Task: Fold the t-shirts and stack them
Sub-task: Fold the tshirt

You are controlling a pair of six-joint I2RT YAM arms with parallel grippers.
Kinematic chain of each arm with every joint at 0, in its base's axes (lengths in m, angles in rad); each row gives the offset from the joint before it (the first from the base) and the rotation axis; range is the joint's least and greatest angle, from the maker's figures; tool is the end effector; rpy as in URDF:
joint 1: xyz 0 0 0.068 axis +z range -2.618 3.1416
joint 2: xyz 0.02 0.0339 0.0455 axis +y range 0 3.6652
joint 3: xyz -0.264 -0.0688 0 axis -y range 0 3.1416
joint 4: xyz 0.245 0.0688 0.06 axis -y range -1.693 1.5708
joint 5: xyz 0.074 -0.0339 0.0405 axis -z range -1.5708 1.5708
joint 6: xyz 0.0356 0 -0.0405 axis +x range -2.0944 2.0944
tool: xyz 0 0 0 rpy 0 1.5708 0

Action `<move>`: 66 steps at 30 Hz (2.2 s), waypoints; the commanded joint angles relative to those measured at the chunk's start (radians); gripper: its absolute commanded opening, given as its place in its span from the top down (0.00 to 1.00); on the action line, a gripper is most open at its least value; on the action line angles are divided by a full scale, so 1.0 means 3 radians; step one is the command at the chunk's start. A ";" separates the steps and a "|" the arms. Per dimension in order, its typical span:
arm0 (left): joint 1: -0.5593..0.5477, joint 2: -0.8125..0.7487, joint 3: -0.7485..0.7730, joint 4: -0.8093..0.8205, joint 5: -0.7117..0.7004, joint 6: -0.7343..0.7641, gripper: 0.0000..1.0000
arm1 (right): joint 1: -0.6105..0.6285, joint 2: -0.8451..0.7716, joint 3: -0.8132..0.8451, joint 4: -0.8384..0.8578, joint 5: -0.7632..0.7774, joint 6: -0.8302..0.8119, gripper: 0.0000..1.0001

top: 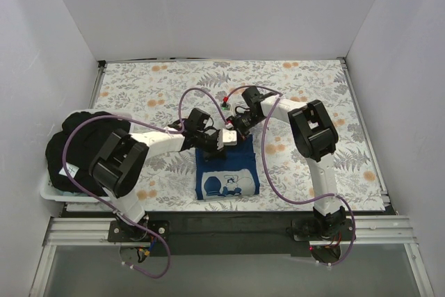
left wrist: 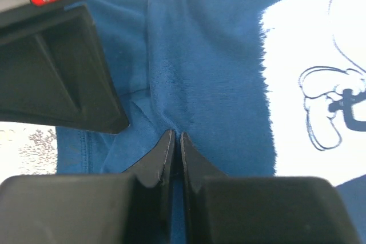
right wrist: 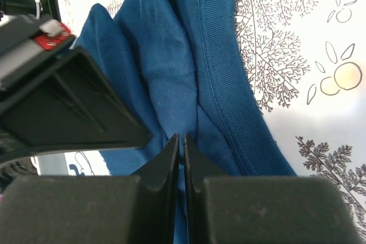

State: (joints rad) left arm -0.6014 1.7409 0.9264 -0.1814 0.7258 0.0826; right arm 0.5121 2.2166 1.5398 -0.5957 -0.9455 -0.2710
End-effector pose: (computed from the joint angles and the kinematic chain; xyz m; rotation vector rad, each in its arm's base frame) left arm 0.2597 -0.2069 0.1522 1.1244 2.3053 -1.1287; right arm 0.3653 0.2385 0.1270 -1.1940 2.3608 1.3869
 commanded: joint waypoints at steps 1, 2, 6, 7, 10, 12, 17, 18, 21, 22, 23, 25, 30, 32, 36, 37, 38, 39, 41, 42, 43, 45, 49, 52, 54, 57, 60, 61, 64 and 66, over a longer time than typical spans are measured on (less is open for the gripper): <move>-0.0041 -0.0331 -0.0040 -0.0055 0.0107 0.0170 1.00 | 0.0031 -0.0189 -0.0014 0.0032 -0.0039 -0.0190 0.89; -0.0056 -0.0397 -0.0061 -0.0055 0.0112 0.0220 1.00 | 0.0042 -0.0214 -0.0009 0.0037 -0.0029 -0.0221 0.89; -0.0214 -0.0745 -0.0306 0.0052 0.0020 0.0435 1.00 | 0.0103 -0.0174 0.0108 0.0032 -0.0024 -0.0303 0.89; -0.0250 -0.0893 -0.0362 0.0083 0.0010 0.0542 1.00 | 0.0108 -0.0143 0.0174 0.0027 -0.0034 -0.0313 0.89; -0.0357 -0.1108 -0.0613 0.0210 -0.0072 0.0813 1.00 | 0.0144 0.0015 0.0216 0.0027 -0.0034 -0.0395 0.90; -0.0383 -0.1134 -0.0639 0.0206 -0.0087 0.0824 1.00 | 0.0139 0.0138 0.0200 0.0002 -0.0029 -0.0421 0.90; -0.0393 -0.1185 -0.0649 0.0170 -0.0093 0.0778 1.00 | 0.0174 0.0113 -0.0202 -0.0070 -0.0121 -0.0462 0.90; -0.0393 -0.1211 -0.0659 0.0165 -0.0072 0.0768 1.00 | 0.0185 0.0022 -0.0300 -0.0070 -0.0131 -0.0472 0.90; -0.0414 -0.1323 -0.0710 0.0145 -0.0021 0.0722 1.00 | 0.0256 -0.0153 -0.0606 -0.0055 -0.0202 -0.0492 0.90; -0.0424 -0.1354 -0.0726 0.0144 -0.0011 0.0702 1.00 | 0.0272 -0.0194 -0.0663 -0.0050 -0.0233 -0.0487 0.90; -0.0455 -0.1435 -0.0741 0.0144 -0.0006 0.0686 1.00 | 0.0302 -0.0265 -0.0709 -0.0044 -0.0264 -0.0467 0.90; -0.0480 -0.1502 -0.0777 0.0114 0.0025 0.0650 1.00 | 0.0323 -0.0337 -0.0761 -0.0044 -0.0346 -0.0441 0.89; -0.0583 -0.1712 -0.0858 0.0103 0.0035 0.0701 1.00 | 0.0231 -0.0394 -0.0394 -0.0116 -0.0259 -0.0395 0.89; -0.0618 -0.1758 -0.0930 0.0134 0.0010 0.0773 1.00 | 0.0165 -0.0358 -0.0163 -0.0157 -0.0198 -0.0431 0.89; -0.0659 -0.1830 -0.1017 0.0277 -0.0062 0.0901 1.00 | 0.0134 -0.0251 0.0042 -0.0351 -0.0034 -0.0691 0.89; -0.0659 -0.1830 -0.1022 0.0293 -0.0077 0.0921 1.00 | 0.0134 -0.0230 0.0047 -0.0412 -0.0019 -0.0742 0.89; -0.0664 -0.1830 -0.1043 0.0318 -0.0082 0.0931 1.00 | 0.0134 -0.0179 0.0027 -0.0428 0.0012 -0.0804 0.89; -0.0664 -0.1830 -0.1063 0.0384 -0.0108 0.0942 1.00 | 0.0139 -0.0148 0.0011 -0.0448 0.0073 -0.0911 0.89; -0.0659 -0.1825 -0.1084 0.0451 -0.0139 0.0972 1.00 | 0.0159 -0.0036 -0.0024 -0.0535 0.0114 -0.1029 0.91; -0.0664 -0.1830 -0.1114 0.0532 -0.0164 0.0988 1.00 | 0.0169 0.0005 -0.0025 -0.0586 0.0124 -0.1085 0.91; -0.0664 -0.1830 -0.1124 0.0584 -0.0190 0.0993 1.00 | 0.0195 0.0046 -0.0030 -0.0657 0.0125 -0.1182 0.92; -0.0664 -0.1850 -0.1160 0.0726 -0.0225 0.0998 1.00 | 0.0205 0.0133 -0.0060 -0.0694 0.0099 -0.1239 0.93; -0.0664 -0.1901 -0.1262 0.1033 -0.0312 0.1018 1.00 | 0.0221 0.0215 -0.0076 -0.0714 0.0089 -0.1310 0.94; -0.0659 -0.1896 -0.1314 0.1284 -0.0409 0.1090 1.00 | 0.0216 0.0240 -0.0106 -0.0730 0.0043 -0.1346 0.94; -0.0664 -0.1841 -0.1354 0.1528 -0.0491 0.1090 1.00 | 0.0216 0.0251 -0.0122 -0.0740 0.0027 -0.1377 0.94; -0.0649 -0.1789 -0.1406 0.1826 -0.0563 0.1115 1.00 | 0.0221 0.0256 -0.0142 -0.0755 0.0012 -0.1402 0.94; -0.0613 -0.1682 -0.1370 0.1959 -0.0578 0.1126 1.00 | 0.0221 0.0251 -0.0168 -0.0765 -0.0008 -0.1433 0.94; -0.0598 -0.1631 -0.1365 0.1995 -0.0573 0.1136 1.00 | 0.0216 0.0251 -0.0178 -0.0775 -0.0018 -0.1443 0.94; -0.0542 -0.1549 -0.1345 0.2098 -0.0578 0.1172 1.00 | 0.0221 0.0251 -0.0178 -0.0791 -0.0039 -0.1459 0.94; -0.0491 -0.1482 -0.1334 0.2164 -0.0568 0.1187 1.00 | 0.0221 0.0256 -0.0168 -0.0796 -0.0044 -0.1464 0.94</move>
State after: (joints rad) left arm -0.7704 1.2877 0.5125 0.3756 0.5690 0.4091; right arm 0.5697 2.2536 1.5089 -0.8154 -1.0294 -0.6598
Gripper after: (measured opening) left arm 0.031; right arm 0.054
